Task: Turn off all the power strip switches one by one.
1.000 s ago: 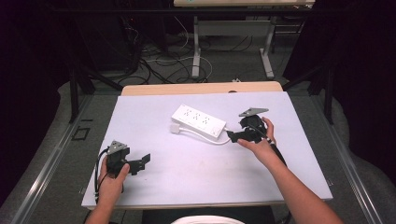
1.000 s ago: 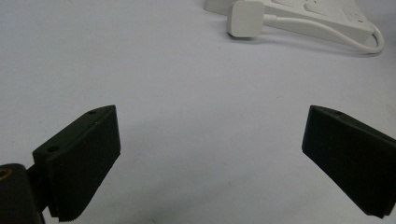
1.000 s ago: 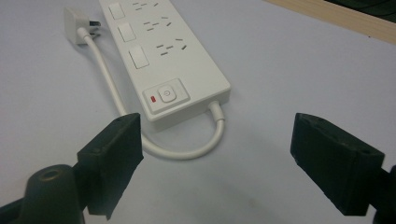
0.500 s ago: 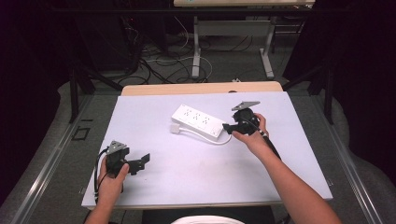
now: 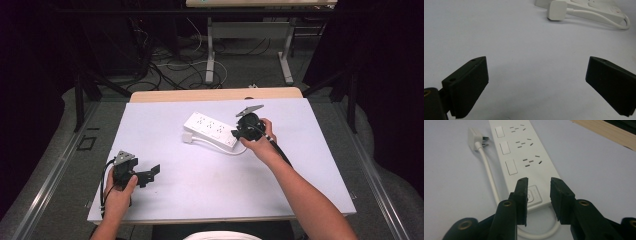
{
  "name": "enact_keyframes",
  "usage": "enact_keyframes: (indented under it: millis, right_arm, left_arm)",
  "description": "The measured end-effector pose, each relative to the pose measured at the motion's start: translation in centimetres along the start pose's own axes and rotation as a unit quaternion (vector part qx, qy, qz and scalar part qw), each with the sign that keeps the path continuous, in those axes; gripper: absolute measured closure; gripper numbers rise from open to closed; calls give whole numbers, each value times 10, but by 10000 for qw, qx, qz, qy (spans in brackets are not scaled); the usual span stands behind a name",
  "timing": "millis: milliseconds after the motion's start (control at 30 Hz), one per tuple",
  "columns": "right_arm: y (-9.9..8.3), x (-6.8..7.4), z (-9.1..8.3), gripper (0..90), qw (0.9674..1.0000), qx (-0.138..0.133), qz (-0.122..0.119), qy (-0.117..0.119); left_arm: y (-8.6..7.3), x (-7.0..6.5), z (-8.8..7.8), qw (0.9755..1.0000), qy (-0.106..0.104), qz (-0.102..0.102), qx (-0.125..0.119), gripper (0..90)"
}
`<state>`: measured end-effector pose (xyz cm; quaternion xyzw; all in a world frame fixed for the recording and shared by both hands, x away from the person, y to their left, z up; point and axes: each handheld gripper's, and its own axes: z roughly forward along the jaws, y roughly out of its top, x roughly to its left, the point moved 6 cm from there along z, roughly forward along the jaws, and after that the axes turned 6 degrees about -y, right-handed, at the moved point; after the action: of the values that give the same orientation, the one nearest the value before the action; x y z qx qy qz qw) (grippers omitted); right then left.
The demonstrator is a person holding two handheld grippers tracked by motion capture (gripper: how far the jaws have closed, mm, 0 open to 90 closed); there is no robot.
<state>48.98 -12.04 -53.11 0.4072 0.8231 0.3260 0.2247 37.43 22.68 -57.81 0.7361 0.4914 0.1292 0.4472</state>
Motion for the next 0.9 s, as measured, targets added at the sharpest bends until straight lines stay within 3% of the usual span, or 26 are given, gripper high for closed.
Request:
enact_keyframes:
  millis: [167, 200, 233, 433, 467, 600, 700, 900]
  right_arm:
    - [0, 3, 9, 781, 9999, -14, -97, 31]
    - [0, 3, 10, 796, 9999, 57, -73, -65]
    - [0, 4, 11, 809, 10000, 48, -77, 23]
    - [-1, 4, 16, 884, 9999, 152, -77, 13]
    - [-2, 6, 17, 900, 9997, 220, -42, 112]
    - [-4, 7, 22, 900, 9993, 285, -129, 184]
    - [-5, 10, 26, 900, 9991, 347, -53, 236]
    - [-7, 12, 31, 900, 9985, 519, -49, 188]
  left_arm:
    - [0, 0, 1, 10000, 29, -9, -72, 46]
    - [0, 0, 1, 9999, 38, -17, -96, 46]
    - [0, 0, 1, 9999, 37, -20, -97, 46]
    - [0, 0, 1, 9999, 37, -30, -99, 46]
    - [0, 0, 1, 10000, 16, -27, -62, 46]
    - [0, 1, 0, 10000, 13, -31, -31, 46]
    - [0, 1, 1, 10000, 36, -36, -79, 47]
    - [0, 1, 0, 10000, 11, -39, -37, 47]
